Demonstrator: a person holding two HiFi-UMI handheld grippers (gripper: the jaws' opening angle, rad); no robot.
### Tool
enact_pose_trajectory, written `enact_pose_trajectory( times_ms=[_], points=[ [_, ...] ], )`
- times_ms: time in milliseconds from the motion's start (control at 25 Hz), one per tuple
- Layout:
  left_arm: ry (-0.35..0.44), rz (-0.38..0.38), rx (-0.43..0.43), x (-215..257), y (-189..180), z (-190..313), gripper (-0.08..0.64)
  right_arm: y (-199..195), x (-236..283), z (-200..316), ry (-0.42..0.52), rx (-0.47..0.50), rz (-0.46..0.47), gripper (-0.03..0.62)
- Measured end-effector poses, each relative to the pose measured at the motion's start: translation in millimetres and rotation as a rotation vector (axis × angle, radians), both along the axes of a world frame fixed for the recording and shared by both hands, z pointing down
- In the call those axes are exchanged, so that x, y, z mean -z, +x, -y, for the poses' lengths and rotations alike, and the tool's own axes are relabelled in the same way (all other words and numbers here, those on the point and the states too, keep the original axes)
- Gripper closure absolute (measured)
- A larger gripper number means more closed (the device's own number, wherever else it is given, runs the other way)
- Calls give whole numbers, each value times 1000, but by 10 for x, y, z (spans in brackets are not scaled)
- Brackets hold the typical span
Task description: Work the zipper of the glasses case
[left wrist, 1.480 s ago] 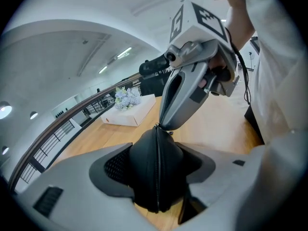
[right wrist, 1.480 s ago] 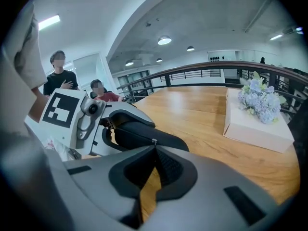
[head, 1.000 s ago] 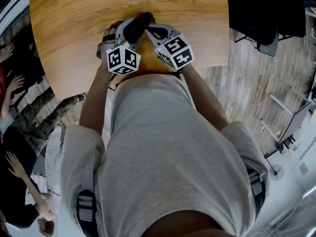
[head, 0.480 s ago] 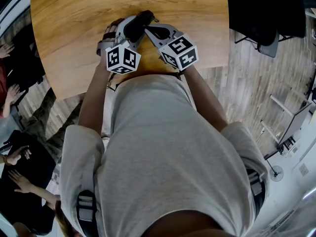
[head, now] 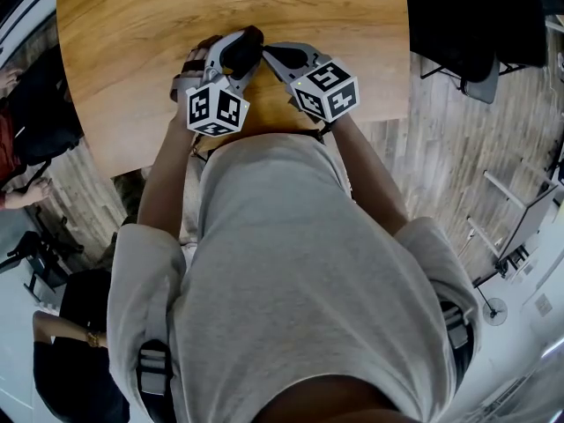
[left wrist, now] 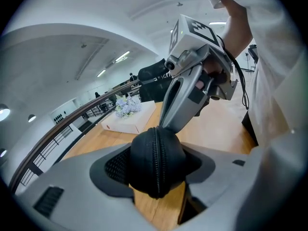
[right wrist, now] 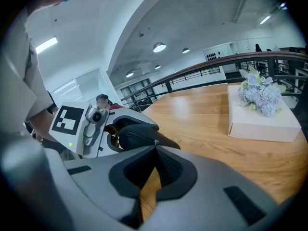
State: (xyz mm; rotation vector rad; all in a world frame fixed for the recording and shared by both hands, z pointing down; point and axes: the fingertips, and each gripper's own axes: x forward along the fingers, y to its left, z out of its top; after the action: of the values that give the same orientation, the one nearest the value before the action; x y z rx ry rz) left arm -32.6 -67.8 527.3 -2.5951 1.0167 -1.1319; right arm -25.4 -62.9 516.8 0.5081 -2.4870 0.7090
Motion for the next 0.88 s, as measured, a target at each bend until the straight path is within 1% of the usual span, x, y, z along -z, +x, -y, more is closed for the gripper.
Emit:
enact_pose_trajectory(
  times_ms=[360, 520, 800, 880],
  points=[
    [-35, 21, 20, -59, -17, 16, 285, -67, 185, -131, 28, 49, 14, 568],
    [-57, 58, 19, -86, -1, 56, 285, -47, 201, -107, 32, 42, 7, 566],
    [-127, 145, 22, -139, -2, 64, 285, -42, 244, -113, 48, 50, -4, 566],
    [-116, 148, 17, -122, 6, 73, 285, -32, 241, -93, 54, 45, -7, 568]
  ],
)
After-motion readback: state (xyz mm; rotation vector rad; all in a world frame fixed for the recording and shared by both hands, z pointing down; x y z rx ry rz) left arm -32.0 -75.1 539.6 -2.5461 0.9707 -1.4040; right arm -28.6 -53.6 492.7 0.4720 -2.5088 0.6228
